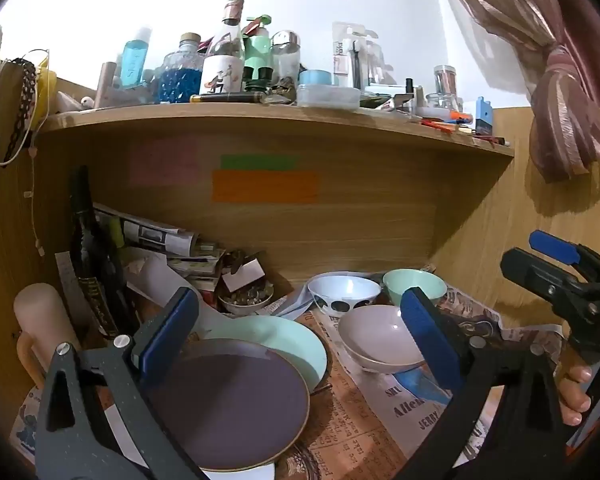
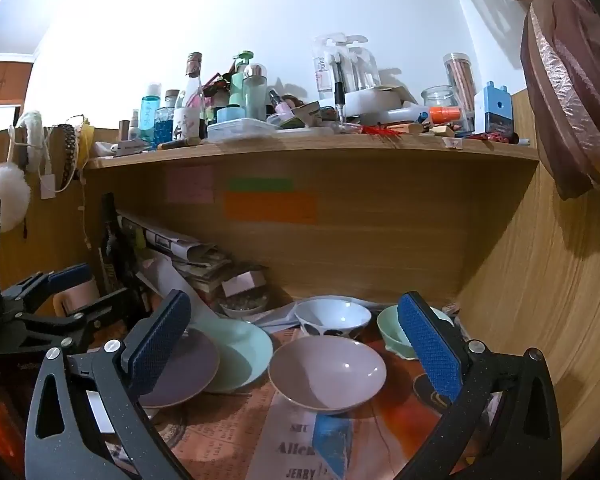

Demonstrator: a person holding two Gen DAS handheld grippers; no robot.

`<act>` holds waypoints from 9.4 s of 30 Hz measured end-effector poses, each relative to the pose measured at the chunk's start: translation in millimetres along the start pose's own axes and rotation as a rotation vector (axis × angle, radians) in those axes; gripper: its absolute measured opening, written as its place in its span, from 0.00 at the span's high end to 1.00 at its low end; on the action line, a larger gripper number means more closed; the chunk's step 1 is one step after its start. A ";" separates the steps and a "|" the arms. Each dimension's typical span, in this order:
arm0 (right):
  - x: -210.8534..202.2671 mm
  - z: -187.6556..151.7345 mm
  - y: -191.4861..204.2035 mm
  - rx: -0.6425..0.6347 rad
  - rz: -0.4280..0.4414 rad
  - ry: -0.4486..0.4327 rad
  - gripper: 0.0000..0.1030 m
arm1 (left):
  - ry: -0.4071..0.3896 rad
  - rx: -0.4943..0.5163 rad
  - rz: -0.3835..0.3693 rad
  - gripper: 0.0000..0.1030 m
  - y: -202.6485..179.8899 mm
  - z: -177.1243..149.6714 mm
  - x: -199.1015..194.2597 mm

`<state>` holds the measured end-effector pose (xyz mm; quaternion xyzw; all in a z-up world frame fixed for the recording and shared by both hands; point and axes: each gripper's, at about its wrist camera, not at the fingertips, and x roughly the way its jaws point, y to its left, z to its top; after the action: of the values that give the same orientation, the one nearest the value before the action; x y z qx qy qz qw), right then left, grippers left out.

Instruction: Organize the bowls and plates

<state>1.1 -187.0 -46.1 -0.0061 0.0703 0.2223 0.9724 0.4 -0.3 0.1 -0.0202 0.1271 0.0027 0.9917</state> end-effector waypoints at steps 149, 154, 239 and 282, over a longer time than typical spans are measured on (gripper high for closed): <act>178.4 -107.5 79.0 0.198 0.269 0.655 0.80 | 0.652 -0.180 0.010 0.78 182.6 -94.6 117.3; 182.1 -108.6 80.0 0.206 0.273 0.662 0.78 | 0.647 -0.151 0.002 0.79 179.8 -93.8 116.5; 45.8 -139.6 -12.9 0.278 0.027 0.633 0.78 | 0.592 -0.069 -0.172 0.79 12.4 -134.5 65.2; 39.6 -81.4 46.9 0.151 0.067 0.404 0.33 | 0.279 -0.065 0.032 0.22 52.9 -97.6 -0.2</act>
<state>5.2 -131.2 -131.3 0.0248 0.2803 0.2430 0.9283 -25.0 48.6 -96.3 -0.0503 0.2640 0.0198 0.9630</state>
